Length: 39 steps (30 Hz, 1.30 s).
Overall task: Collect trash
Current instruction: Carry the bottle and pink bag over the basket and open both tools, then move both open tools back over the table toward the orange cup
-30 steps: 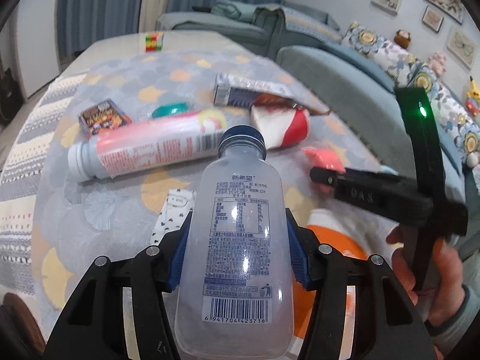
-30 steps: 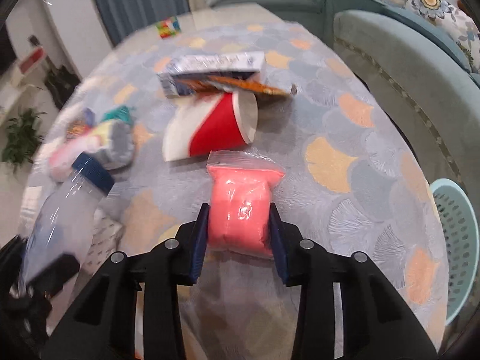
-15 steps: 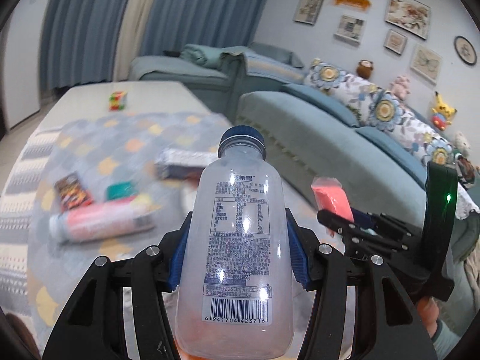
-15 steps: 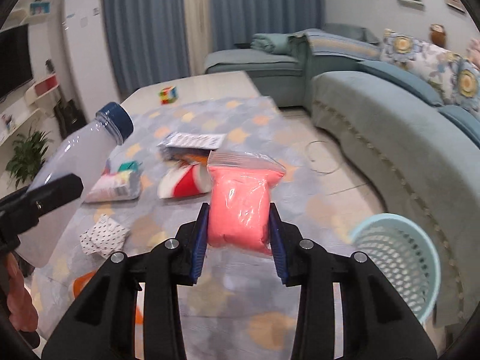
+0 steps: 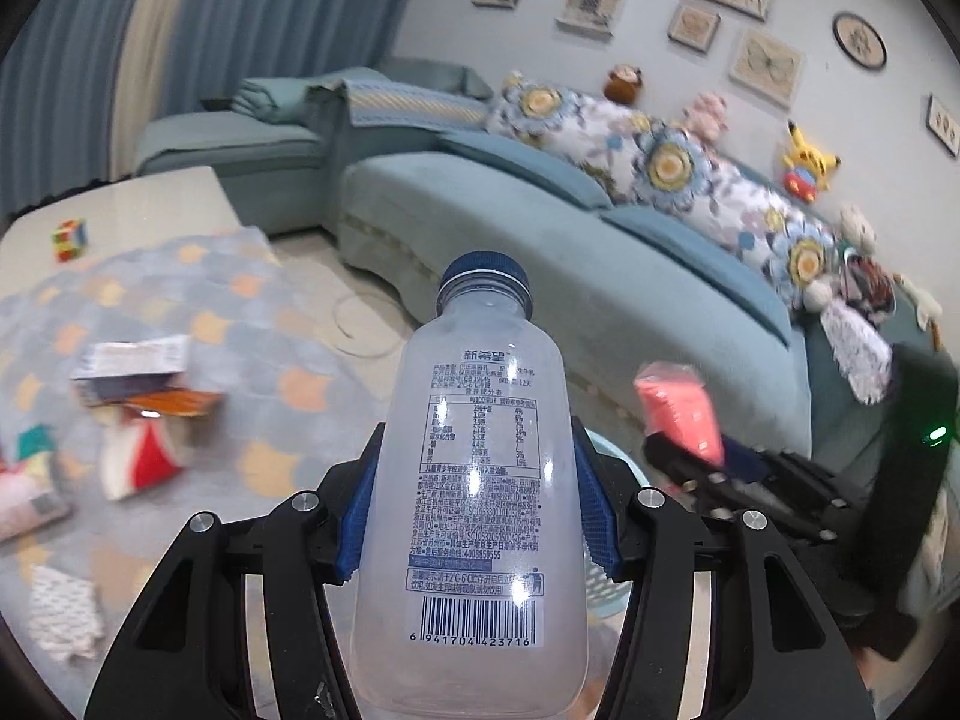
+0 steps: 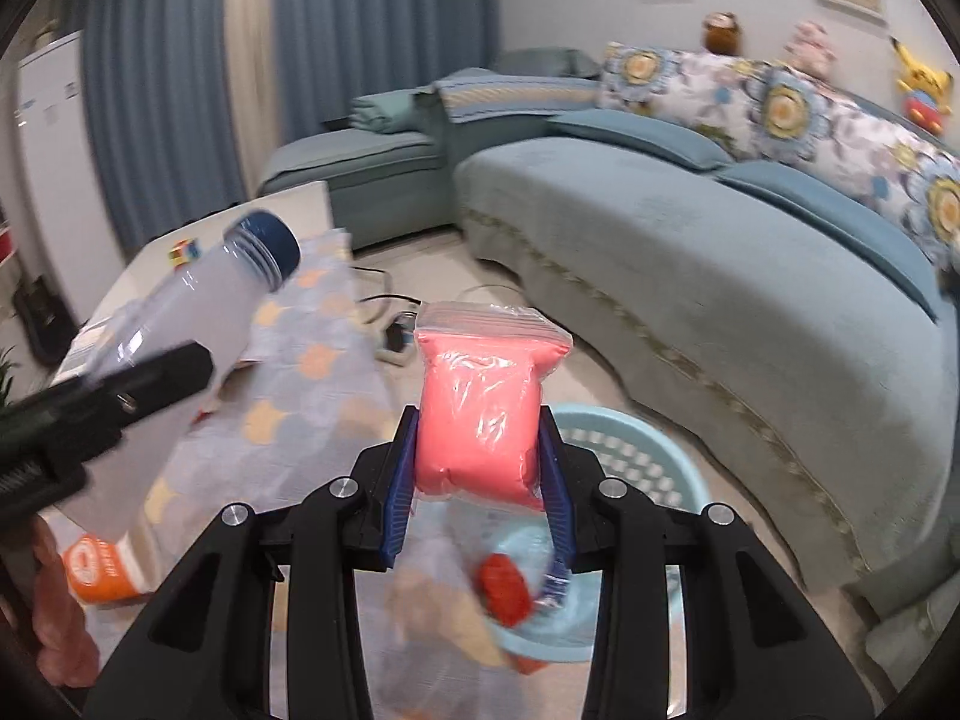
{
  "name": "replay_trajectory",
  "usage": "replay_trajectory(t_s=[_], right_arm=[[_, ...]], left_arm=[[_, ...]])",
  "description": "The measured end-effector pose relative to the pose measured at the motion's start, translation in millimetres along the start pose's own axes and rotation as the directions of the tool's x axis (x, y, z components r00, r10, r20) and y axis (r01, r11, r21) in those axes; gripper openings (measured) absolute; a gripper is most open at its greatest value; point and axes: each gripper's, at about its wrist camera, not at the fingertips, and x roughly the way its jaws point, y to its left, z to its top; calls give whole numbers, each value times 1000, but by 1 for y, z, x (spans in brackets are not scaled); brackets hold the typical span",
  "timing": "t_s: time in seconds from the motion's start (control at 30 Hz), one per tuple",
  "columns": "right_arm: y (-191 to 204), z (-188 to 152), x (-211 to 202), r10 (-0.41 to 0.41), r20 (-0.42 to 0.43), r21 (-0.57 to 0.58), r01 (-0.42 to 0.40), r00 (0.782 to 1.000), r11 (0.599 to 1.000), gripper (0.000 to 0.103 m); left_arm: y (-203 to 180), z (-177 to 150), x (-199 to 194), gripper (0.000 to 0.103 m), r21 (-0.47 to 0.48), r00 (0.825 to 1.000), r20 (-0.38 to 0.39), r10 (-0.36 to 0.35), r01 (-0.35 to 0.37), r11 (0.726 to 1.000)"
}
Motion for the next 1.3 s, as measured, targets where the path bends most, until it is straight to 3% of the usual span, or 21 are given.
replay_trajectory(t_s=[0.23, 0.37, 0.73, 0.8, 0.93, 1.3], right_arm=[[-54, -19, 19, -50, -80, 98, 58, 996, 993, 34], [-73, -39, 40, -61, -173, 145, 87, 983, 986, 34], [-98, -76, 92, -24, -345, 228, 109, 938, 968, 35], [-99, -78, 97, -24, -356, 227, 111, 934, 967, 36], [-103, -81, 101, -9, -361, 265, 112, 932, 958, 53], [-93, -82, 85, 9, -326, 264, 82, 945, 961, 53]], left_arm=[[-25, -16, 73, 54, -35, 986, -148, -70, 66, 997], [-29, -28, 95, 54, -36, 976, -200, -87, 82, 996], [-31, -54, 145, 54, -53, 925, -362, -120, 109, 993], [-29, -54, 144, 59, -60, 925, -357, -127, 114, 992], [-26, -49, 136, 63, -49, 939, -323, -115, 105, 993], [-22, -43, 108, 63, -45, 956, -261, -137, 130, 991]])
